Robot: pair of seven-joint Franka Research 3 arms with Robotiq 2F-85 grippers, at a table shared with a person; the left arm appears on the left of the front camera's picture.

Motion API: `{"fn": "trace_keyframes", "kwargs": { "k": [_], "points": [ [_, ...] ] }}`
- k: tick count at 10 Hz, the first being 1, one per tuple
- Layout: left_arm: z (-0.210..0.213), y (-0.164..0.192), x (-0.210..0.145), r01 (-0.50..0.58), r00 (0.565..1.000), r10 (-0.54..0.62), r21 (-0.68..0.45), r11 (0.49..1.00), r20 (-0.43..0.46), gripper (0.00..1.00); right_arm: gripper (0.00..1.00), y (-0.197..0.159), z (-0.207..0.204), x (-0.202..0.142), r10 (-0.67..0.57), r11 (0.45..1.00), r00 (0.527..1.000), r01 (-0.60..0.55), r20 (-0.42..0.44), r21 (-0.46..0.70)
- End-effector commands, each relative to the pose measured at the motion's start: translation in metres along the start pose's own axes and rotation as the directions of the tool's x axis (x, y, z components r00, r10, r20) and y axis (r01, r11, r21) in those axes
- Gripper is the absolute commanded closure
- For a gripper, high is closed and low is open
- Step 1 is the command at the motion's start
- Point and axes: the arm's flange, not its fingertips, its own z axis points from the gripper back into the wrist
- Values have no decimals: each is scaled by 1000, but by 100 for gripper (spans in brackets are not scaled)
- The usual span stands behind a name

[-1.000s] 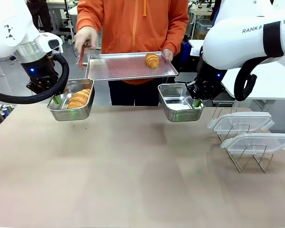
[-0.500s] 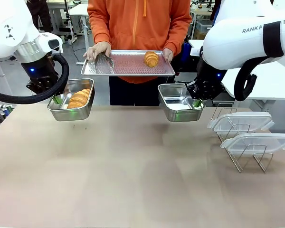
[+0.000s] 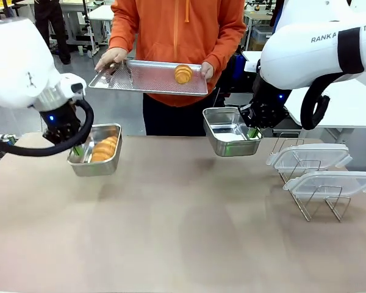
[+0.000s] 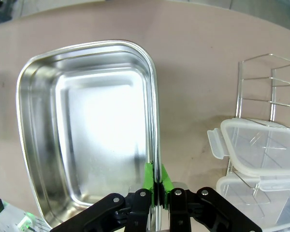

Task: Place the bread in airtight containers.
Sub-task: Once an object is inside an Airtight Container , place the container in the center of the table.

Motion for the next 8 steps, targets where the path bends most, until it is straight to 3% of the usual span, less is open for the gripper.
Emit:
{"fn": "trace_keyframes", "kwargs": {
  "k": [1,4,8],
  "points": [
    [-31,8,-2,1,1000,-2,-27,1000,-9,96,100,-1,4,1,-3,1000,1000,3,7,3],
    [-61,7,-4,-3,999,2,-22,1000,-41,96,100,-1,4,1,-3,1000,1000,3,7,3],
    [-72,2,-6,-13,999,13,8,1000,-48,96,100,-1,4,1,-3,1000,1000,3,7,3]
  ]
}}
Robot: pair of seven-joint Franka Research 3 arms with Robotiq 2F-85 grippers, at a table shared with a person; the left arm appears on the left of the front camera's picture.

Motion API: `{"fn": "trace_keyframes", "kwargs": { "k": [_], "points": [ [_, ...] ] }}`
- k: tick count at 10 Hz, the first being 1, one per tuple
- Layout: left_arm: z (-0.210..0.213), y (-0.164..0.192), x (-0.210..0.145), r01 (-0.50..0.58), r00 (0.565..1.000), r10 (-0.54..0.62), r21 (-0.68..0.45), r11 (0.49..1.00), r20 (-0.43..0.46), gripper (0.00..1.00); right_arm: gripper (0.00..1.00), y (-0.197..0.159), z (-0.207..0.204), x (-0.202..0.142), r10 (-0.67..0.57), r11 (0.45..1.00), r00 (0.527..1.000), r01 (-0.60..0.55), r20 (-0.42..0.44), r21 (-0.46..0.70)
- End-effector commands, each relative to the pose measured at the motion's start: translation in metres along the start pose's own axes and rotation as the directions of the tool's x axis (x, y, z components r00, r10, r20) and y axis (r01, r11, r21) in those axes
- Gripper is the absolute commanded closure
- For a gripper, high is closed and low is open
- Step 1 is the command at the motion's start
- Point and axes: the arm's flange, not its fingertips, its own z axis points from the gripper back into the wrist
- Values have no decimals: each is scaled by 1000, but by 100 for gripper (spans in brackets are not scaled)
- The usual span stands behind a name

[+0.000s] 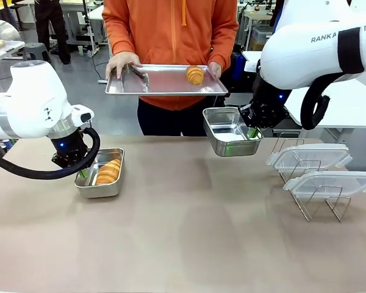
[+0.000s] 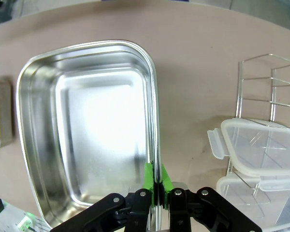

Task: Place the bread in airtight containers.
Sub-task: Once an object is inside an Airtight Container , place the container in the center of the table.

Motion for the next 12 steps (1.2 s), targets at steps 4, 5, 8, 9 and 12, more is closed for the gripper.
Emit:
{"fn": "trace_keyframes", "kwargs": {
  "k": [4,5,8,9,12],
  "points": [
    [-1,-8,-1,29,999,-31,71,997,22,0,100,-1,4,1,-3,1000,1000,3,7,3],
    [2,-7,1,33,999,-34,64,997,20,36,100,-1,4,1,-3,1000,1000,3,7,3],
    [69,21,6,127,986,-118,-70,990,116,0,100,-1,4,1,-3,1000,1000,3,7,3],
    [94,34,8,176,976,-157,-123,977,152,0,100,-1,4,1,-3,1000,1000,3,7,3],
    [174,110,12,478,878,-442,-274,834,186,0,100,-1,4,1,-3,1000,1000,3,7,3]
  ]
}}
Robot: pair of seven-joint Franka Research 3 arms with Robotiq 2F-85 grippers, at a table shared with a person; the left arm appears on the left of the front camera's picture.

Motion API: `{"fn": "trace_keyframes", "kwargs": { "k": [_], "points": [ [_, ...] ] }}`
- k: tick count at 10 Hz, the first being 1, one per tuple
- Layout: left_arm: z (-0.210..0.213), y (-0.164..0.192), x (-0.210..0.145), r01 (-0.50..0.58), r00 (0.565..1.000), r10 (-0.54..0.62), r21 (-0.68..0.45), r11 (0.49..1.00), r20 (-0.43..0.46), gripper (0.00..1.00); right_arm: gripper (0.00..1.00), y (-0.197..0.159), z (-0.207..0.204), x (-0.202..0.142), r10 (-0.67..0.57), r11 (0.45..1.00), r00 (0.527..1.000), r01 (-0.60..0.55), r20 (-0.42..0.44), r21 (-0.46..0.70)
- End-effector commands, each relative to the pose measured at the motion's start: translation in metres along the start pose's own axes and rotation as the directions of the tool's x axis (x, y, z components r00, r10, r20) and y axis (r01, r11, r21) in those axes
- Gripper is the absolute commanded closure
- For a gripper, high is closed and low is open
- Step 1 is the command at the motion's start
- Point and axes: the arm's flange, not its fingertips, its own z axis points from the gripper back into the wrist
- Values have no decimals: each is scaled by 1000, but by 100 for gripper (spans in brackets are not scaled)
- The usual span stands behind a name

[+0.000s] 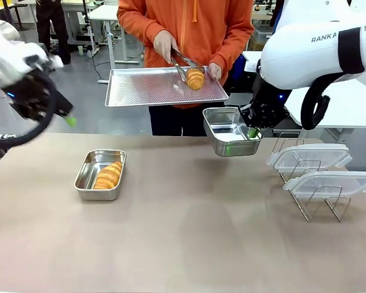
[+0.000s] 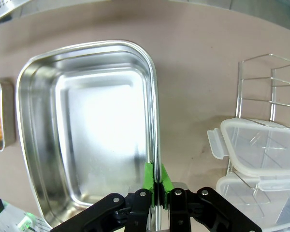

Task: Place the bread in airtight containers.
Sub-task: Once an object is inside an Airtight Container , place the container in the center of the table.

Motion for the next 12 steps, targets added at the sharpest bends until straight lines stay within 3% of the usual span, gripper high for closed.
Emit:
{"fn": "trace_keyframes", "kwargs": {
  "k": [1,3,5,6,9,10,12],
  "points": [
    [46,73,-12,196,978,-208,-208,958,-34,0,100,-1,4,1,-2,1000,1000,2,7,3],
    [79,136,-38,418,908,-407,-293,860,101,0,100,-1,4,1,-2,1000,1000,2,7,3],
    [84,168,-66,572,818,-518,-266,776,249,0,100,-1,4,1,-2,1000,1000,2,7,3],
    [79,177,-78,629,771,-549,-256,734,323,0,100,-1,4,1,-2,1000,1000,2,7,3],
    [63,179,-90,662,721,-506,-254,706,473,0,100,-1,4,1,-2,1000,1000,2,7,3],
    [72,189,-89,643,753,-553,-221,733,357,0,100,-1,4,1,-2,1000,1000,2,7,3],
    [72,189,-89,643,753,-553,-221,733,357,0,100,-1,4,1,-2,1000,1000,2,7,3]
  ]
}}
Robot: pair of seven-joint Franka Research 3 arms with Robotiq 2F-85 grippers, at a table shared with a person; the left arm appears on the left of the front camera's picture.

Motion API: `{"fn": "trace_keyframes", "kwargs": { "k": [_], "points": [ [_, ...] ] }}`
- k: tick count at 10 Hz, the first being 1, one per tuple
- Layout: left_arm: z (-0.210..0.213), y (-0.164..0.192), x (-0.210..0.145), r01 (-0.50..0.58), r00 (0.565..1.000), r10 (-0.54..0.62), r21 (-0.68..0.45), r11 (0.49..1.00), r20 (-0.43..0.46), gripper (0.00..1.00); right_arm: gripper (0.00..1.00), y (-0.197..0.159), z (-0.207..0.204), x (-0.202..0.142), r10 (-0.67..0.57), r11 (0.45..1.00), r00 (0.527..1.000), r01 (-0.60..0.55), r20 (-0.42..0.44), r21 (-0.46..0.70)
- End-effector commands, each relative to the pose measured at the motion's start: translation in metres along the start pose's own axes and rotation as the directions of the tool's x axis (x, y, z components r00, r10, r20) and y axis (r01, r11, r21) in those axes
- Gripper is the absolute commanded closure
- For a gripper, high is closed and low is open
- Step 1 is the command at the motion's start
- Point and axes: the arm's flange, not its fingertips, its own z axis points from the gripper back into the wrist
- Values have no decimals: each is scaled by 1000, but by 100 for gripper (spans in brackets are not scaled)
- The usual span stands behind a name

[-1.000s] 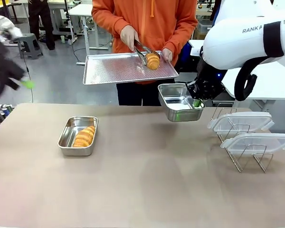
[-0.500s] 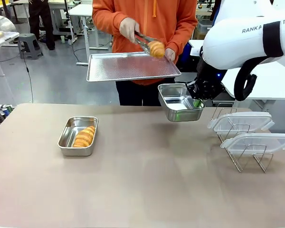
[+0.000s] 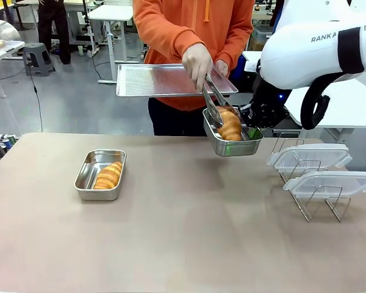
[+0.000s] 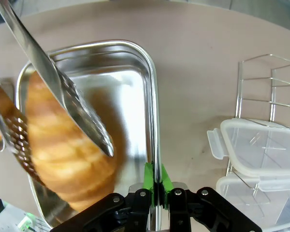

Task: Place the bread in airtight containers.
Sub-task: Once an object is inside an Airtight Container , place the container in the center of the table.

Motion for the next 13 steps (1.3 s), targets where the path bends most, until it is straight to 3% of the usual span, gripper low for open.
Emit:
{"fn": "trace_keyframes", "kwargs": {
  "k": [1,8,9,10,12,13],
  "points": [
    [3,-1,3,-9,999,10,8,1000,-31,0,100,-1,4,1,-2,1000,1000,2,7,3],
    [3,-1,3,-9,999,10,8,1000,-31,0,100,-1,4,1,-2,1000,1000,2,7,3],
    [3,-1,3,-9,999,10,8,1000,-31,0,95,0,0,0,0,1000,1000,0,0,0],
    [3,-1,3,-9,999,10,8,1000,-31,0,95,5,-25,13,-102,995,995,102,-13,1],
    [3,-1,3,-9,999,10,8,1000,-31,0,95,18,-78,15,-151,988,988,151,-2,-7],
    [3,-1,3,-9,999,10,8,1000,-31,0,95,22,-101,7,-181,983,982,182,53,-6]
  ]
}}
